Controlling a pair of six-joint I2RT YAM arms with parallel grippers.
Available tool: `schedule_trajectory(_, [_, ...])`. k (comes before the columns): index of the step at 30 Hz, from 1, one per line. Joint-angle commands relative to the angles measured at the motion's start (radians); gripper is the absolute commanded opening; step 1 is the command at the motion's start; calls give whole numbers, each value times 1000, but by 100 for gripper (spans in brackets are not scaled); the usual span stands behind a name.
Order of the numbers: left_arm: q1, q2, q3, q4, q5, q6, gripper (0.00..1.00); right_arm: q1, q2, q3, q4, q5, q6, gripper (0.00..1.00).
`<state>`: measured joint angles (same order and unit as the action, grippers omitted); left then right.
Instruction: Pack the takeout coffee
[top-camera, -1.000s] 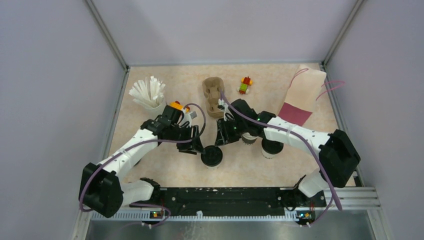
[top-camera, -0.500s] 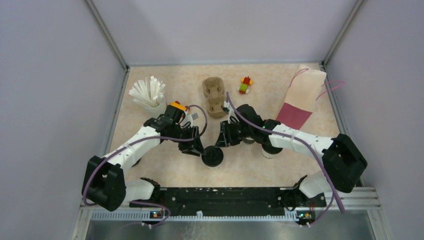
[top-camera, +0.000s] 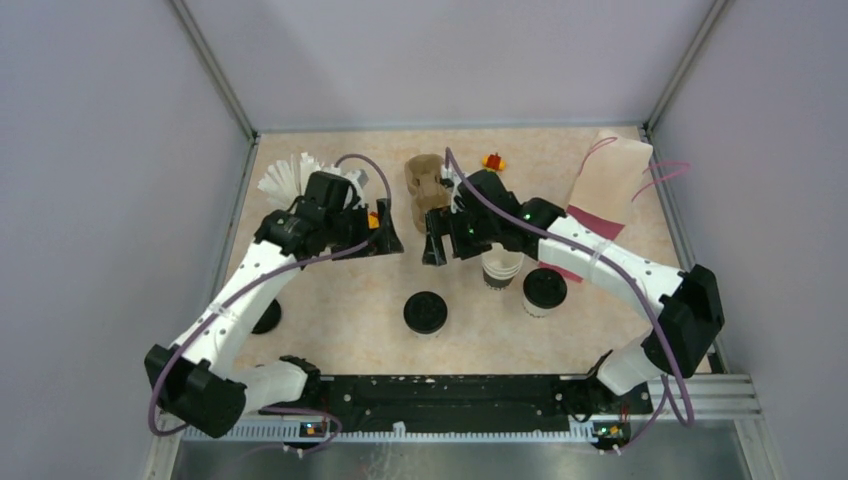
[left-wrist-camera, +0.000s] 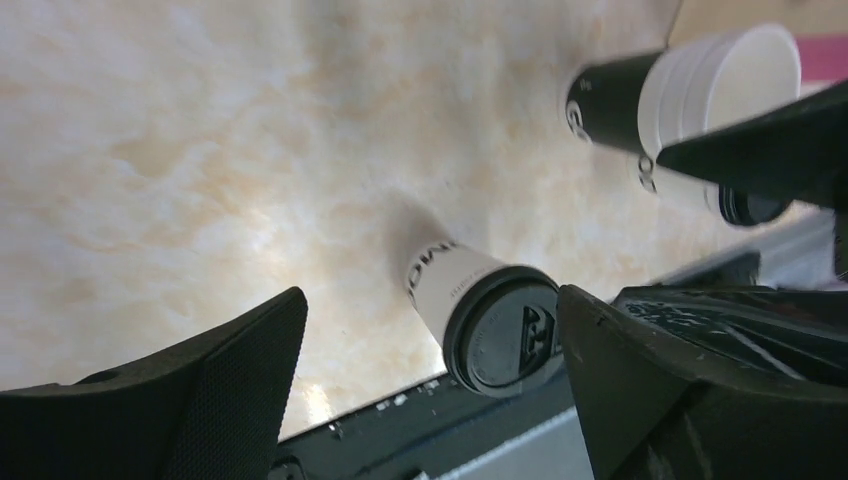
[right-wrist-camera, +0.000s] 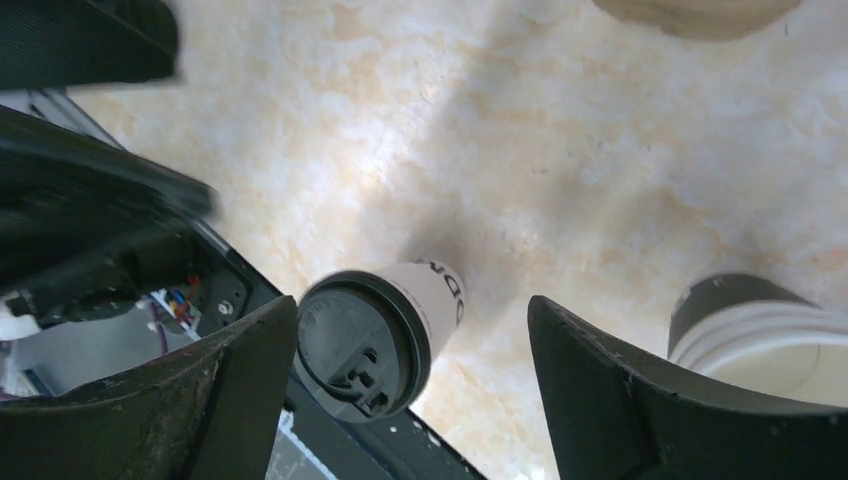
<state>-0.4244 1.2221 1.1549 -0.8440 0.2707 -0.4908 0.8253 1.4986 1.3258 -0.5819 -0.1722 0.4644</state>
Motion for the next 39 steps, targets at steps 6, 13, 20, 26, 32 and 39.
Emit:
schedule_trajectory(6, [6,-237,73,-51,-538,-50,99,132,13,59,-169,153,18,86])
schedule_trajectory(13, [6,-397,84,-28,-686,-41,99,265,82,141,-227,284,-5,88])
schedule_trajectory(20, [6,-507,79,61,-755,11,99,315,161,258,-315,342,-78,90])
schedule_trajectory(26, [6,-512,120,47,-781,21,99,338,188,258,-316,322,-69,90])
schedule_trajectory(32, [6,-547,121,99,-779,64,99,356,221,269,-316,330,-70,90])
schedule_trajectory(39, [6,-531,105,100,-769,66,99,373,240,251,-319,315,-76,89])
